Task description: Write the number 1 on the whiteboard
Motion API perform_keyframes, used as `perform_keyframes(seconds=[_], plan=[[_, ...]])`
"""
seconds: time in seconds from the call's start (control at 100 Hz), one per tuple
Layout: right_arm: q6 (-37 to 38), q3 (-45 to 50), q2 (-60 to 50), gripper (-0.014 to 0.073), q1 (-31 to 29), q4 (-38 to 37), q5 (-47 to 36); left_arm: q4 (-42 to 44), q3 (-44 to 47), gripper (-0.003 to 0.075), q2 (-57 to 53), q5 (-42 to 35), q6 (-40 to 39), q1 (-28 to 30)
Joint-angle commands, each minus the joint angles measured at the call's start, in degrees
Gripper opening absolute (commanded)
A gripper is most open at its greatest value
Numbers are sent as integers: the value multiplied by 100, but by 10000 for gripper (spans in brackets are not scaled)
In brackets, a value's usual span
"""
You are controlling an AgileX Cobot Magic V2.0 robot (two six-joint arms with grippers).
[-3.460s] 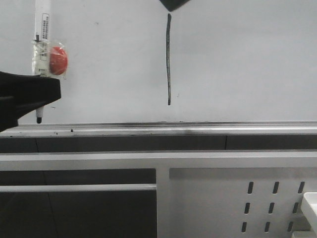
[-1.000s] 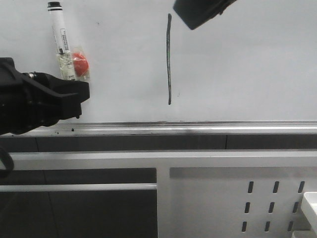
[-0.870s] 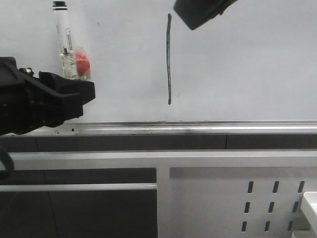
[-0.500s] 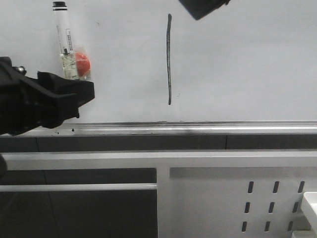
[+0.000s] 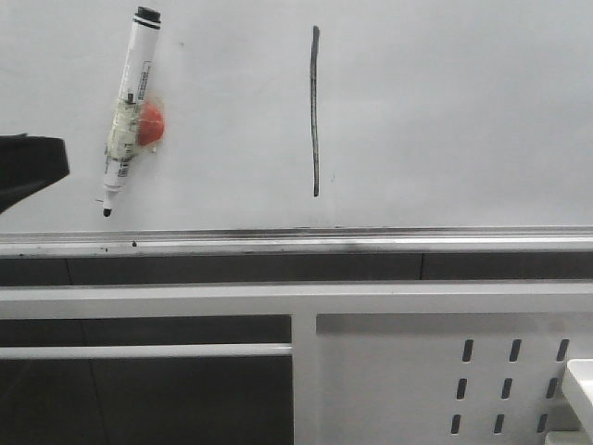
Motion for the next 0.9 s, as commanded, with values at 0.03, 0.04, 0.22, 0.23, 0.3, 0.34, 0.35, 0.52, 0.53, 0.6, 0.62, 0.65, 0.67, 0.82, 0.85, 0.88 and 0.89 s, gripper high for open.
perform_keyframes(seconds=[0.03,0.04,0.22,0.23,0.3,0.34,0.35,0.52,0.53,0.6,0.62,0.65,0.67,0.82,0.85,0.88,0.89], plan=[[7,517,-826,-69,-36,-42,-805,148,172,76,-406,-1308,141,6],[7,596,-874,-69,-36,-42,-810,177,206,54,-426,-1308,179,6],[7,1304,-1912,-69,-36,296,-458,1072,583,-20,-917,-1258,288,6],[7,1333,-1942,-69,-36,296,-435,1176,583,-20,-953,-1230,274,6],[7,1435,-2195,-69,-36,296,-274,1627,569,-20,-1129,-1246,218,6],[7,1468,-2289,-69,-36,296,-256,1685,569,-20,-1193,-1218,130,6],[7,1480,-2301,-69,-36,296,-256,1692,569,-20,-1213,-1191,102,6],[7,1538,-2367,-69,-36,296,-104,1699,556,-20,-1371,-979,-117,6],[7,1538,-2367,-69,-36,296,-104,1699,544,-20,-1371,-979,-117,6],[7,1538,-2367,-69,-36,296,-91,1699,520,-20,-1371,-1101,-117,6],[7,1538,-2367,-69,-36,296,-91,1699,520,-20,-1371,-1191,-117,6],[7,1538,-2367,-69,-36,296,-91,1719,520,-20,-1371,-1307,-117,6],[7,1538,-2367,-69,-36,296,-91,1749,493,-20,-1385,-1307,-117,6],[7,1538,-2367,-69,-36,296,-91,1748,493,-20,-1540,-1307,-117,6],[7,1538,-2367,-69,-36,296,-91,1737,493,-20,-1567,-1307,-117,6],[7,1538,-2367,-69,-36,296,-91,1737,493,-20,-1579,-1307,-117,6],[7,1538,-2367,-69,-36,296,-91,1737,493,-20,-1579,-1307,-117,6]])
